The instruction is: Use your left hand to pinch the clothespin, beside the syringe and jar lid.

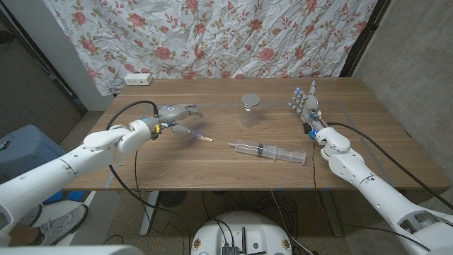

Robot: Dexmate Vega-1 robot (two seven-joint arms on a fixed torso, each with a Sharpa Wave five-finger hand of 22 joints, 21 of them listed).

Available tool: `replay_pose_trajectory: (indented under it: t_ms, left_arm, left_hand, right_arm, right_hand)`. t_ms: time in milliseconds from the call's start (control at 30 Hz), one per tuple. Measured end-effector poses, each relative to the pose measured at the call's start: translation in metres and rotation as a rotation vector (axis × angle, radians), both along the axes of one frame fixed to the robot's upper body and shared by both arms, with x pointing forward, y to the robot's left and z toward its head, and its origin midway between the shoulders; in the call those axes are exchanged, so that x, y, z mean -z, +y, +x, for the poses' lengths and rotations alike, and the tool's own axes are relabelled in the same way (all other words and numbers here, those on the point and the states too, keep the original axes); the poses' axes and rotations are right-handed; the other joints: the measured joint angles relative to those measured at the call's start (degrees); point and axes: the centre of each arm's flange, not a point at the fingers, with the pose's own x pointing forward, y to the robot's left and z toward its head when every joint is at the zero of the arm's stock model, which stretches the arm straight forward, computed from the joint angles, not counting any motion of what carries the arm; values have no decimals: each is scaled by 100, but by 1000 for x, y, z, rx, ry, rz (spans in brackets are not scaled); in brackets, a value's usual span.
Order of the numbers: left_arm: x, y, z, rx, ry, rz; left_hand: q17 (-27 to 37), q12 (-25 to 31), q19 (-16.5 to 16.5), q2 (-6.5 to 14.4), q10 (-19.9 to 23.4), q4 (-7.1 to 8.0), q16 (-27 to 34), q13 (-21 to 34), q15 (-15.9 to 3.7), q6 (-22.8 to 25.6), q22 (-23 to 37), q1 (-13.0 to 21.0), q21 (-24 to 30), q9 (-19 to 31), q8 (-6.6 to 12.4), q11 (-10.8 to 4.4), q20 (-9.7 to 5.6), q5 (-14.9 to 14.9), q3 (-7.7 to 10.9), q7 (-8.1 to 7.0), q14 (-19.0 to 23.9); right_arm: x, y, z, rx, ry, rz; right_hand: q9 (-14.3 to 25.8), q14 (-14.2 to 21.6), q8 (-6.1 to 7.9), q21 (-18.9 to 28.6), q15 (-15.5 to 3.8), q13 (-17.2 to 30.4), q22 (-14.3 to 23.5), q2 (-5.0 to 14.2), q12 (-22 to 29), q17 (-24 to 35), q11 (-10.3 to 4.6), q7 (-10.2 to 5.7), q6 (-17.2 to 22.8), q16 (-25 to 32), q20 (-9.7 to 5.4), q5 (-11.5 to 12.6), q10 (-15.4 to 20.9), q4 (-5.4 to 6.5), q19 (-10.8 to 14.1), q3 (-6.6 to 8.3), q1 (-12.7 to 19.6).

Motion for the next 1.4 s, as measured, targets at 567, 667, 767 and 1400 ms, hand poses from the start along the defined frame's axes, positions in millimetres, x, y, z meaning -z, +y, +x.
replay_pose_trajectory:
  t_ms: [567, 667, 767, 1400]
  left_arm:
    - [9, -6, -13, -54, -5, 60]
    - [14, -9, -17, -64, -14, 60]
    - [11, -5, -16, -94, -33, 55]
    - [26, -14, -24, -174, -58, 17]
  left_hand:
    - [0, -15, -315, 0, -96, 17, 0, 0, 41, -61, -1, 150, -21, -1, -39, 35, 109, 0, -160, 62, -221]
    - [-1, -15, -346, 2, -96, 23, 0, 0, 60, -61, -1, 152, -21, -1, -39, 35, 140, 0, -198, 62, -239]
    - [-1, -15, -345, 23, -74, 18, 0, 0, 60, -12, -1, 173, -21, -1, -39, 56, 140, 0, -208, 78, -239]
    - [-1, 75, -270, 23, 326, 48, 27, -1, 19, 322, 28, 324, 50, -1, 50, 64, 214, 0, -397, 152, -134]
  right_arm:
    - [0, 0, 0, 0, 0, 0]
    - [0, 0, 0, 0, 0, 0]
    - [0, 0, 0, 0, 0, 0]
    - [0, 0, 0, 0, -1, 0]
  right_hand:
    - [0, 0, 0, 0, 0, 0, 0, 0, 0, 0, 0, 0, 0, 0, 0, 0, 0, 0, 0, 0, 0]
    - [0, 0, 0, 0, 0, 0, 0, 0, 0, 0, 0, 0, 0, 0, 0, 0, 0, 0, 0, 0, 0]
    - [0, 0, 0, 0, 0, 0, 0, 0, 0, 0, 0, 0, 0, 0, 0, 0, 0, 0, 0, 0, 0]
    - [0, 0, 0, 0, 0, 0, 0, 0, 0, 0, 0, 0, 0, 0, 0, 0, 0, 0, 0, 0, 0]
